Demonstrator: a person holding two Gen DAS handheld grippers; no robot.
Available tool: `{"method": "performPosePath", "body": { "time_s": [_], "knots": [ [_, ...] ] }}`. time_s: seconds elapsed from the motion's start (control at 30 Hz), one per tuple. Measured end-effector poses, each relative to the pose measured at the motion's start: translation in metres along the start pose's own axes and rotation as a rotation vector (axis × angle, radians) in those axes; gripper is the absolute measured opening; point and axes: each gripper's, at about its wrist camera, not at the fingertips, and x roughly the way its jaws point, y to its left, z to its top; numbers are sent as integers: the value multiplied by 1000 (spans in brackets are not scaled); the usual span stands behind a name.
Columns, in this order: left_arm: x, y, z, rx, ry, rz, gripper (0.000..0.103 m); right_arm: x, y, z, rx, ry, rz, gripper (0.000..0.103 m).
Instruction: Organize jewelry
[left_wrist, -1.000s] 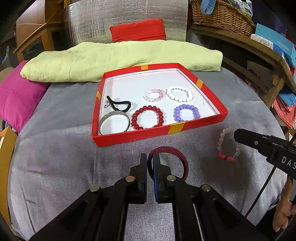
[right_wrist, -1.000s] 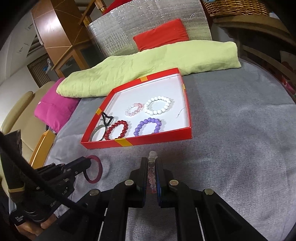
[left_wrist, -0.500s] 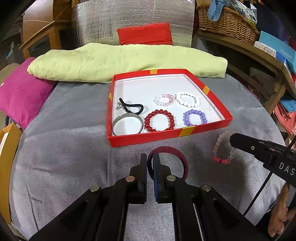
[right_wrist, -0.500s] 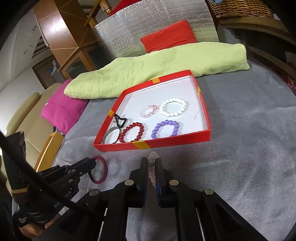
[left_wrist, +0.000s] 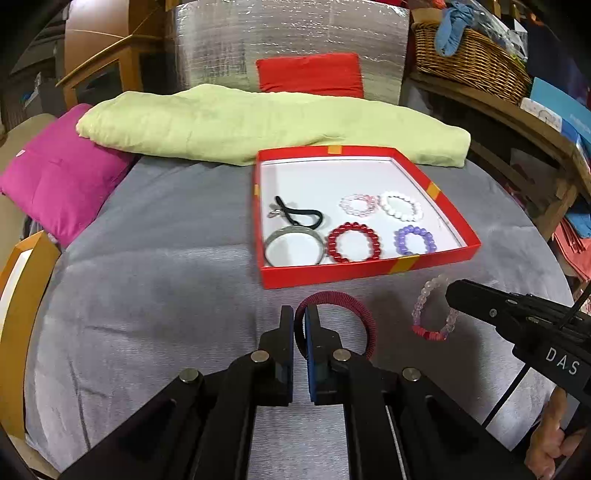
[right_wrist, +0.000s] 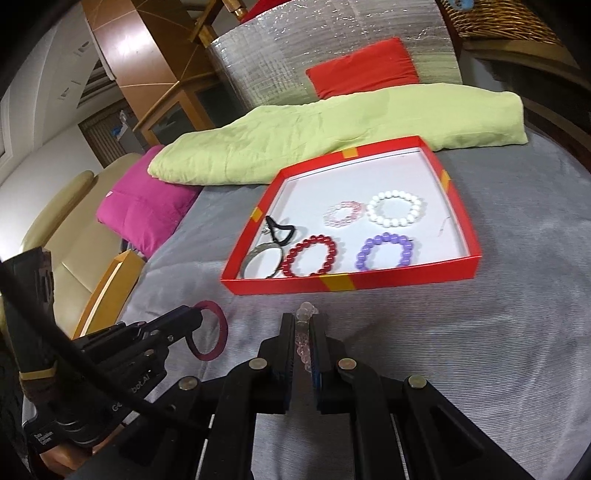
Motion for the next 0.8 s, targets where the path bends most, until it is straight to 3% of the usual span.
{"method": "performPosePath", "body": {
  "time_s": [0.17,0.27,0.67,0.77,0.8],
  "knots": [
    [2,12,-3,-9,16,12,6,8,9,-3,-17,16,-3,8],
    [10,17,-6,-10,52,14,6,16,7,-6,-33,41,-49,8],
    [39,22,-16,-28,159,-19,6,28,-31,-11,-6,141,-154,9],
    [43,23,-18,-31,182,-7,15,26,-39,-11,6,149,-162,9],
    [44,24,-19,-39,187,-1,23,25,-41,-10,9,151,-163,9]
  ]
}}
